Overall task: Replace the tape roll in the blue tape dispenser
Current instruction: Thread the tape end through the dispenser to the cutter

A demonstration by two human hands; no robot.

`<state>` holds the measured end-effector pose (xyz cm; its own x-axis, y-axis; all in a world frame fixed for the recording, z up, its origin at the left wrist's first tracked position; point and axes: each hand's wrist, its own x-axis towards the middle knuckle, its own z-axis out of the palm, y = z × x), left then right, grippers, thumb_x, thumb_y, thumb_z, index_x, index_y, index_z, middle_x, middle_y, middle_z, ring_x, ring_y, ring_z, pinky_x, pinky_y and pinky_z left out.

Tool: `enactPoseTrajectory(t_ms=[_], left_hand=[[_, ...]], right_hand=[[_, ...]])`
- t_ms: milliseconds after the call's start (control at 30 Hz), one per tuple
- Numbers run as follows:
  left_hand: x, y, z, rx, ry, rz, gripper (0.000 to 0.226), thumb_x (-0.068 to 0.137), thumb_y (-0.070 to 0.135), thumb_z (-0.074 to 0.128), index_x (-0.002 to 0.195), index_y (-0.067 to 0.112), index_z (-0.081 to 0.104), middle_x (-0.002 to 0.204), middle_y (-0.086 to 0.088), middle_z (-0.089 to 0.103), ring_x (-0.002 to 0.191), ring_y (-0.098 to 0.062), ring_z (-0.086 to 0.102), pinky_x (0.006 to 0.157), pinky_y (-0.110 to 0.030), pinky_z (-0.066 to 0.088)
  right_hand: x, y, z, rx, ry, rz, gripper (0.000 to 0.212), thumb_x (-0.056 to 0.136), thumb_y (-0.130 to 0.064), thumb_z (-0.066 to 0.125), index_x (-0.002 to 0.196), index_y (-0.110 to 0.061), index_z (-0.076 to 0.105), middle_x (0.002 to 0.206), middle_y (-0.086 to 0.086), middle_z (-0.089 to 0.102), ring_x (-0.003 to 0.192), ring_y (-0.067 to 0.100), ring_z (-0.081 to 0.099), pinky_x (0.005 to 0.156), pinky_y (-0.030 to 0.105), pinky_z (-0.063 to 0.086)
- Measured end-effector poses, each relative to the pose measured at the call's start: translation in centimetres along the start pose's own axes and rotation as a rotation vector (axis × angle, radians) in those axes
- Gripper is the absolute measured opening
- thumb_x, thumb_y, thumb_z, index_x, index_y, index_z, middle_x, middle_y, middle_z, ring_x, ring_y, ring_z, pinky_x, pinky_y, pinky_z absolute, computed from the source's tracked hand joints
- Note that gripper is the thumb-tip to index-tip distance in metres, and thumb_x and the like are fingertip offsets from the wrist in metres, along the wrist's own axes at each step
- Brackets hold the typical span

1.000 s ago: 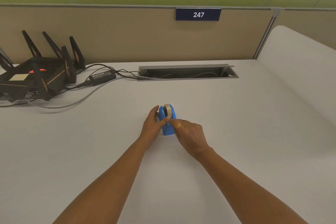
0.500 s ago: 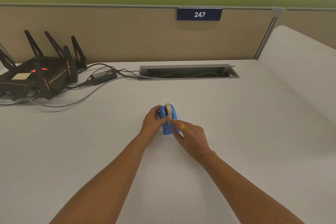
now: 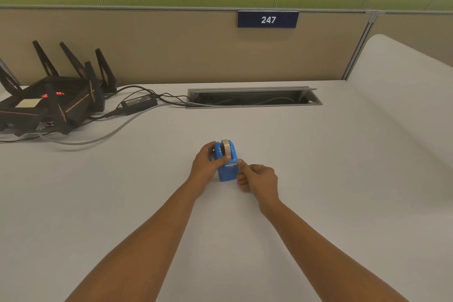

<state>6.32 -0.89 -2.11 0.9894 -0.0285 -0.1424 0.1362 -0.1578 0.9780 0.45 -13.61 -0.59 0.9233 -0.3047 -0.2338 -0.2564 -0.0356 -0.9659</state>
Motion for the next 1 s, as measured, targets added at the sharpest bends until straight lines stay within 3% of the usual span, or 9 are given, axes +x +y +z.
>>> enactPoseTrajectory(t_ms=[100, 200, 433, 633, 1000], left_hand=[[0.0, -0.1, -0.1, -0.004, -0.004, -0.001, 0.058, 0.077, 0.016, 0.069, 0.129, 0.016, 0.043, 0.137, -0.008, 0.048, 0.125, -0.023, 0.046, 0.102, -0.034, 0.039], [0.1, -0.1, 0.0, 0.001, -0.003, -0.005, 0.058, 0.078, 0.015, 0.068, 0.130, 0.015, 0.042, 0.138, -0.009, 0.047, 0.126, -0.024, 0.045, 0.105, -0.037, 0.038], [0.2, -0.1, -0.1, 0.020, -0.004, -0.005, 0.059, 0.076, 0.019, 0.070, 0.129, 0.017, 0.042, 0.137, -0.008, 0.049, 0.126, -0.024, 0.045, 0.106, -0.038, 0.038], [0.0, 0.1, 0.0, 0.016, -0.007, -0.006, 0.060, 0.076, 0.019, 0.070, 0.129, 0.016, 0.042, 0.138, -0.007, 0.048, 0.126, -0.024, 0.045, 0.104, -0.036, 0.037], [0.0, 0.2, 0.1, 0.005, -0.013, -0.013, 0.061, 0.076, 0.018, 0.070, 0.129, 0.015, 0.042, 0.138, -0.008, 0.048, 0.126, -0.023, 0.045, 0.107, -0.038, 0.038]], right_hand=[[-0.3, -0.4, 0.6, 0.023, -0.064, 0.098, 0.030, 0.076, -0.040, 0.070, 0.072, -0.010, 0.067, 0.066, 0.006, 0.067, 0.061, 0.019, 0.065, 0.065, 0.029, 0.058], [-0.3, -0.7, 1.0, 0.105, -0.075, 0.132, 0.033, 0.075, -0.036, 0.071, 0.084, -0.004, 0.069, 0.069, 0.006, 0.067, 0.064, 0.019, 0.066, 0.066, 0.026, 0.057], [-0.3, -0.9, 1.5, 0.187, -0.093, 0.160, 0.033, 0.079, -0.026, 0.069, 0.096, 0.002, 0.067, 0.085, 0.015, 0.070, 0.070, 0.020, 0.066, 0.055, 0.017, 0.054], [-0.3, -0.7, 1.4, 0.205, -0.114, 0.168, 0.012, 0.084, -0.022, 0.065, 0.080, -0.011, 0.063, 0.084, 0.011, 0.068, 0.069, 0.017, 0.066, 0.054, 0.018, 0.053], [-0.3, -0.1, 1.4, 0.188, -0.085, 0.161, 0.018, 0.082, -0.026, 0.066, 0.075, -0.011, 0.060, 0.071, 0.005, 0.065, 0.060, 0.014, 0.063, 0.048, 0.015, 0.050]])
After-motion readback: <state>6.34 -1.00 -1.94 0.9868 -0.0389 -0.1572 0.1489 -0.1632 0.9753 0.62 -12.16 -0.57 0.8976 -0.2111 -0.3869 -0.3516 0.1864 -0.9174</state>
